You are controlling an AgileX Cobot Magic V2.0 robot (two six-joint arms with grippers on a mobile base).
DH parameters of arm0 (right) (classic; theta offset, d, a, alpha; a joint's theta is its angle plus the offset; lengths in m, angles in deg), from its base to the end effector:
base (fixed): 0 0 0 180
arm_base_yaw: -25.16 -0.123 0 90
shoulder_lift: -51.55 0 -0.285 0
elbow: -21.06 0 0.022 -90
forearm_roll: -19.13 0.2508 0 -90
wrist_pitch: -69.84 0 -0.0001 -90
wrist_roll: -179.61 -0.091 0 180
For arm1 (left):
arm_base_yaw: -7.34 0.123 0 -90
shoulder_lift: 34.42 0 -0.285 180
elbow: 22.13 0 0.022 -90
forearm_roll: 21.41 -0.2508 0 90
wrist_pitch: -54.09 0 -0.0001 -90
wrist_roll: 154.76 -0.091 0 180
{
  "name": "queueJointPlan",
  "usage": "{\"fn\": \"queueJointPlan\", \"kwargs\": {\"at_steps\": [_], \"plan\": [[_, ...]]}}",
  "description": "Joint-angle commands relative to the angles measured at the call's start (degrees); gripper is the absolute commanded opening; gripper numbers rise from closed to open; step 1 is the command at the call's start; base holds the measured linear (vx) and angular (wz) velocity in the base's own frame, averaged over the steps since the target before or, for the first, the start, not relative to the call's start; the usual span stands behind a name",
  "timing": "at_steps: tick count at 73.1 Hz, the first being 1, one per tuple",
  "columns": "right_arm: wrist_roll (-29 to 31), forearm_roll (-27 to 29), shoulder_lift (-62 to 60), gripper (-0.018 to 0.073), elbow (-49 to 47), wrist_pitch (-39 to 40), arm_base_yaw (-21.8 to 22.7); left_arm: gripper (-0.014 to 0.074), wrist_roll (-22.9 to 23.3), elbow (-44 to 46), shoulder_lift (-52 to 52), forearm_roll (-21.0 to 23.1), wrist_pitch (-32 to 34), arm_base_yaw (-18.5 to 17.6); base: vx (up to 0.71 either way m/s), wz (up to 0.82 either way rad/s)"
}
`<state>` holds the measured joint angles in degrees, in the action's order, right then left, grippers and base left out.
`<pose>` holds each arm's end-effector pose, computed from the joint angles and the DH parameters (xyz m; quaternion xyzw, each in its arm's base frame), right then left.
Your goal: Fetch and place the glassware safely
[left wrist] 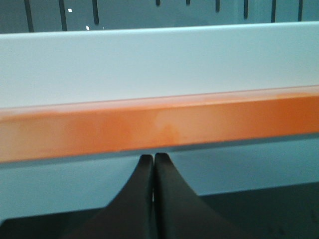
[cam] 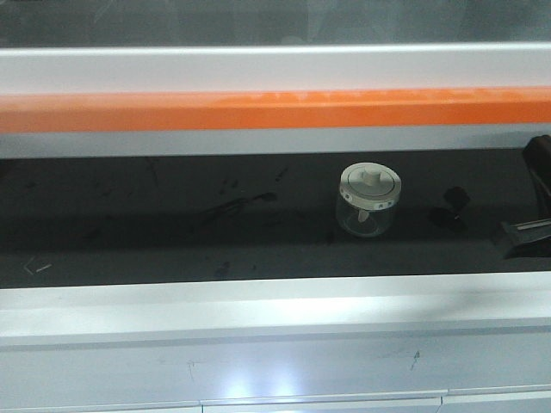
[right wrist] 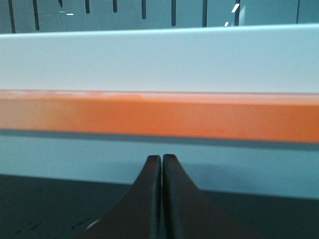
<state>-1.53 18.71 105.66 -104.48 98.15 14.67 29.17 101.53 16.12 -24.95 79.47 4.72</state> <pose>0.1645 0.0308 0.3102 -0.0559 0.6421 0.0761 0.7608 0.1550 -0.0095 0.3045 0.0208 0.6527 -0.0308 0.7567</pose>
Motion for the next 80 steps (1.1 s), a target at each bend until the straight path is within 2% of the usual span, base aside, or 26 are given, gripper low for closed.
{"fn": "queueJointPlan", "kwargs": {"at_steps": [1,12,23,36,45,52,64,80], "plan": [[0.7,-0.5,-2.6,-0.0001,-2.8,0.1,0.0,-0.0007,0.5,1.9,-2.6,0.2,2.5,-0.1,0.0,0.0],[0.6,-2.3,-7.4,-0.0001,-4.0,-6.8,0.0,-0.0007,2.1,1.9,-7.0,0.2,-3.2,-0.1,0.0,0.0],[0.4,-2.4,-13.2,-0.0001,-6.5,-18.4,0.0,-0.0007,2.1,2.5,-11.3,0.2,-7.9,-0.1,0.0,0.0],[0.4,-2.4,-20.4,-0.0001,-11.1,-33.4,0.0,-0.0007,2.1,6.6,-17.1,0.2,-21.1,-1.2,0.0,0.0],[0.5,-0.8,-25.8,-0.0001,-10.7,-39.6,0.0,-0.0007,2.7,6.7,-21.9,1.1,-30.0,-2.0,0.0,0.0],[1.1,0.4,-31.3,-0.0001,-6.4,-41.2,0.0,-0.0007,2.7,3.6,-26.4,1.1,-35.5,-2.3,0.0,0.0],[1.7,1.1,-39.5,-0.0001,0.4,-44.6,0.0,-0.0007,2.7,-3.0,-34.6,1.1,-39.3,-2.3,0.0,0.0],[2.5,0.8,-42.0,0.0,6.3,-41.6,0.0,-0.0007,2.8,-6.8,-38.0,1.2,-35.4,-2.3,0.0,0.0]]}}
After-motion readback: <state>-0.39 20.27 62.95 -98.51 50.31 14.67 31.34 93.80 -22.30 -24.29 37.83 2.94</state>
